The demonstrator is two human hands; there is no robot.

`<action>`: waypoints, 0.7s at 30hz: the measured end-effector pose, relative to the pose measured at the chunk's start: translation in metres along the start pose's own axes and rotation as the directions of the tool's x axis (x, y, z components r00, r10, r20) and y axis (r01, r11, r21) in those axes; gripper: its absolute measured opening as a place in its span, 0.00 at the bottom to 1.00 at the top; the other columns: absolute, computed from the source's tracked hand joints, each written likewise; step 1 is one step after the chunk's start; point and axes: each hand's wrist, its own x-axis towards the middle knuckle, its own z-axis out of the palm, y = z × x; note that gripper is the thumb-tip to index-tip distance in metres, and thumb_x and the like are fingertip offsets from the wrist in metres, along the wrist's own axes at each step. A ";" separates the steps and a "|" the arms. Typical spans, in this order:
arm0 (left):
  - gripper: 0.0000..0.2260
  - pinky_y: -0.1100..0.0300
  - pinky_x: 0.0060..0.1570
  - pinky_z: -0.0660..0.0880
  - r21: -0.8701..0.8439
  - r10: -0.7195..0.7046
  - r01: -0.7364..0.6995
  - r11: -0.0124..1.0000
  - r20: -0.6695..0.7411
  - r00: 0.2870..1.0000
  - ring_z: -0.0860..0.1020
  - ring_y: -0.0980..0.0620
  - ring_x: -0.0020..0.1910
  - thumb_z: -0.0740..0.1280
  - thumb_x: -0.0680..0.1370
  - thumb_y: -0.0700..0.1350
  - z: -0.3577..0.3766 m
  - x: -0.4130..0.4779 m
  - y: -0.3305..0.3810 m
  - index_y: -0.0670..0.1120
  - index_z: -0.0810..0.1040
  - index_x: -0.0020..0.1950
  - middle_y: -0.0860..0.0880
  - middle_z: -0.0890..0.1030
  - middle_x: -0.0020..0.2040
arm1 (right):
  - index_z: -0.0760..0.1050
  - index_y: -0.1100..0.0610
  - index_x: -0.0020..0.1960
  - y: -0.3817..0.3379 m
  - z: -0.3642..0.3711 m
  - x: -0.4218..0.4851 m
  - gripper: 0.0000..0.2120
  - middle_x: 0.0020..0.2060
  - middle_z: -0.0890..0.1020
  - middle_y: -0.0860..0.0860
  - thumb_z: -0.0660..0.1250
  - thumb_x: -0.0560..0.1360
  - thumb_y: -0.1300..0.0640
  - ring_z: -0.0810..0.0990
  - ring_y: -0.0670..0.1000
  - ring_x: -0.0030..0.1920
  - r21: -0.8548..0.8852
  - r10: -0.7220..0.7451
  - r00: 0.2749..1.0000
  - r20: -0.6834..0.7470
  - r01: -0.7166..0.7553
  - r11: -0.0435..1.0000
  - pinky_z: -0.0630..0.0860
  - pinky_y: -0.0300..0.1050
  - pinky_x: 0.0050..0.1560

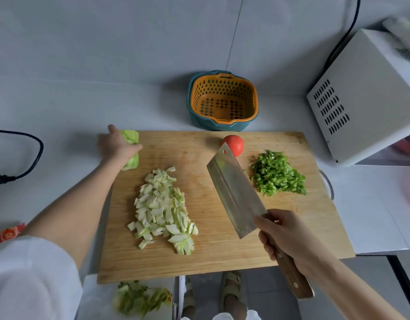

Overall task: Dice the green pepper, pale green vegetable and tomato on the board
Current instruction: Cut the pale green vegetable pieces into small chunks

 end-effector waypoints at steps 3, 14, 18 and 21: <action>0.33 0.51 0.50 0.70 -0.156 0.067 -0.072 0.985 -0.038 0.997 0.72 0.36 0.57 0.74 0.67 0.54 -0.017 -0.018 0.018 0.38 0.64 0.63 0.35 0.73 0.58 | 0.72 0.63 0.37 0.005 -0.009 0.009 0.10 0.24 0.74 0.55 0.64 0.76 0.62 0.70 0.51 0.23 -0.057 -0.026 1.000 -0.012 0.025 0.998 0.67 0.43 0.25; 0.30 0.60 0.33 0.70 -0.125 0.032 0.013 0.992 0.353 0.935 0.74 0.48 0.40 0.69 0.70 0.62 0.083 -0.212 0.095 0.43 0.64 0.58 0.42 0.75 0.53 | 0.69 0.60 0.35 0.031 -0.046 0.054 0.12 0.24 0.72 0.51 0.62 0.76 0.57 0.68 0.49 0.23 -0.577 -0.266 0.964 0.003 0.219 0.787 0.67 0.42 0.25; 0.29 0.58 0.37 0.73 -0.102 0.022 0.011 0.995 0.313 0.950 0.78 0.44 0.46 0.67 0.72 0.63 0.090 -0.212 0.093 0.41 0.67 0.59 0.40 0.75 0.55 | 0.63 0.54 0.32 0.034 -0.053 0.054 0.16 0.23 0.67 0.47 0.61 0.77 0.57 0.62 0.46 0.23 -0.611 -0.337 0.941 0.035 0.287 0.737 0.61 0.36 0.23; 0.24 0.53 0.37 0.80 -0.240 0.002 0.107 0.965 0.413 0.911 0.82 0.45 0.41 0.68 0.73 0.59 0.086 -0.203 0.086 0.40 0.69 0.56 0.44 0.78 0.51 | 0.61 0.53 0.32 0.034 -0.052 0.054 0.16 0.23 0.66 0.47 0.60 0.77 0.56 0.61 0.47 0.23 -0.614 -0.363 0.928 0.087 0.337 0.714 0.61 0.37 0.23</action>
